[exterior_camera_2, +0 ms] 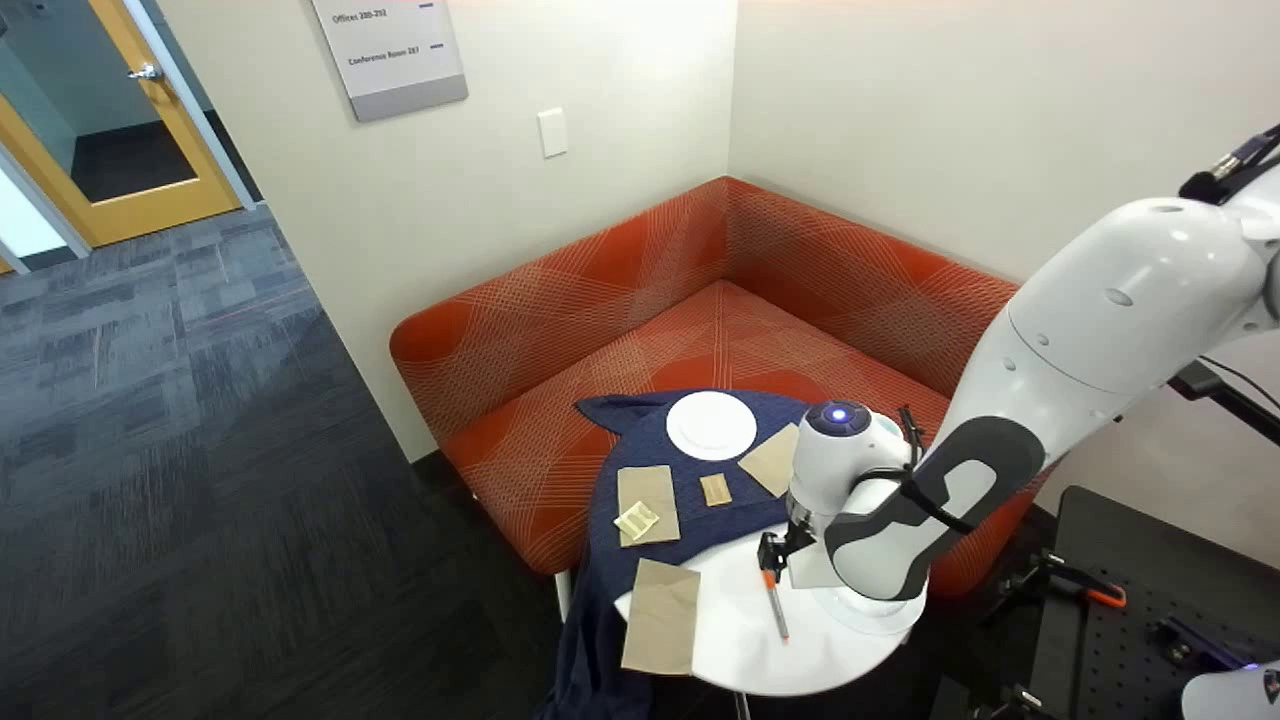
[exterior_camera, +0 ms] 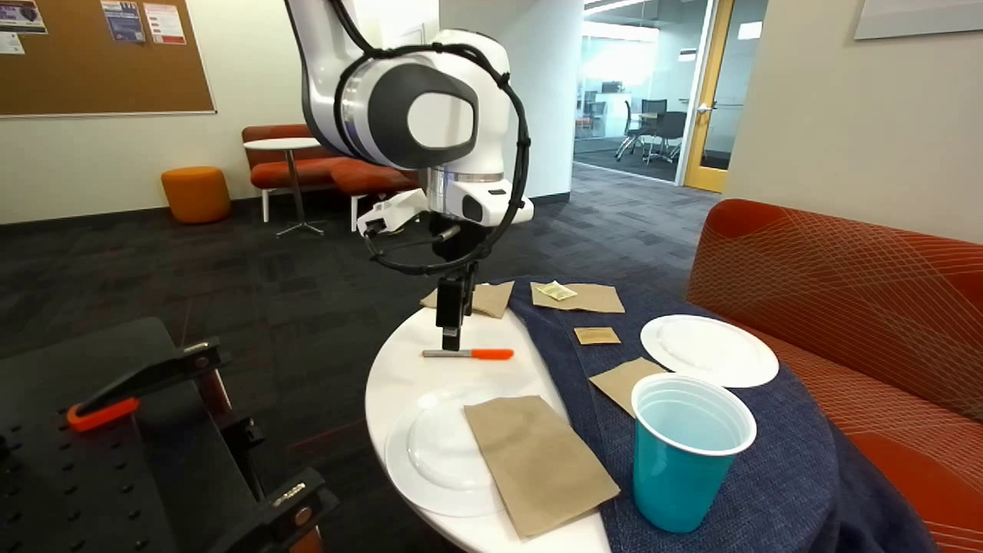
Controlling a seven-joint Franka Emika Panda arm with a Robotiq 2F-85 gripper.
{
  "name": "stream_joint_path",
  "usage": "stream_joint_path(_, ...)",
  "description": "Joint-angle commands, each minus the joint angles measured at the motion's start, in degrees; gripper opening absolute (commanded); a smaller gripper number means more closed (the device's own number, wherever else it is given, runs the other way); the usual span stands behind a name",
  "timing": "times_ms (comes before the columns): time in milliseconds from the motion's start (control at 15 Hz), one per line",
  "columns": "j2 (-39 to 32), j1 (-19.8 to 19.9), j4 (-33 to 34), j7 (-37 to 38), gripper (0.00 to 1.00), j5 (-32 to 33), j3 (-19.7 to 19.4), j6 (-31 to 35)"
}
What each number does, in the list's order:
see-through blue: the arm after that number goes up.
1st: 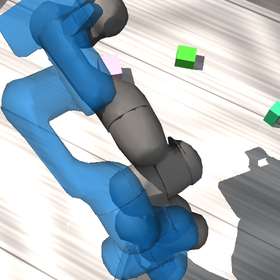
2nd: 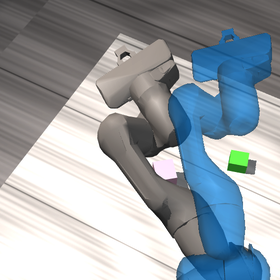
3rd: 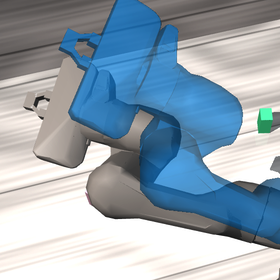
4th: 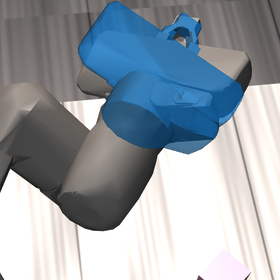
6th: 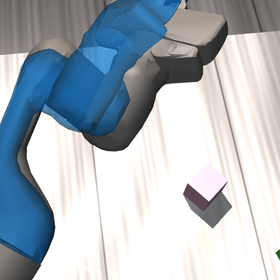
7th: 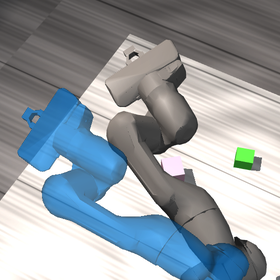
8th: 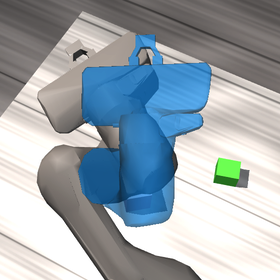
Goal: Put the marker in the cup
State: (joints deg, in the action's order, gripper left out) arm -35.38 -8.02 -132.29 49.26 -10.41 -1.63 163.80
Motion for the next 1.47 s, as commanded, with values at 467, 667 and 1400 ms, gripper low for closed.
stream_joint_path(467,-7.7,-2.2,7.0,0.6,1.0,-3.7,-1.9,2.4)
stream_joint_path(667,-9.4,-2.9,8.6,1.0,1.0,-3.7,-2.8,2.2)
stream_joint_path(1400,-13.2,-4.8,13.1,1.3,0.54,-3.5,-4.0,1.5)
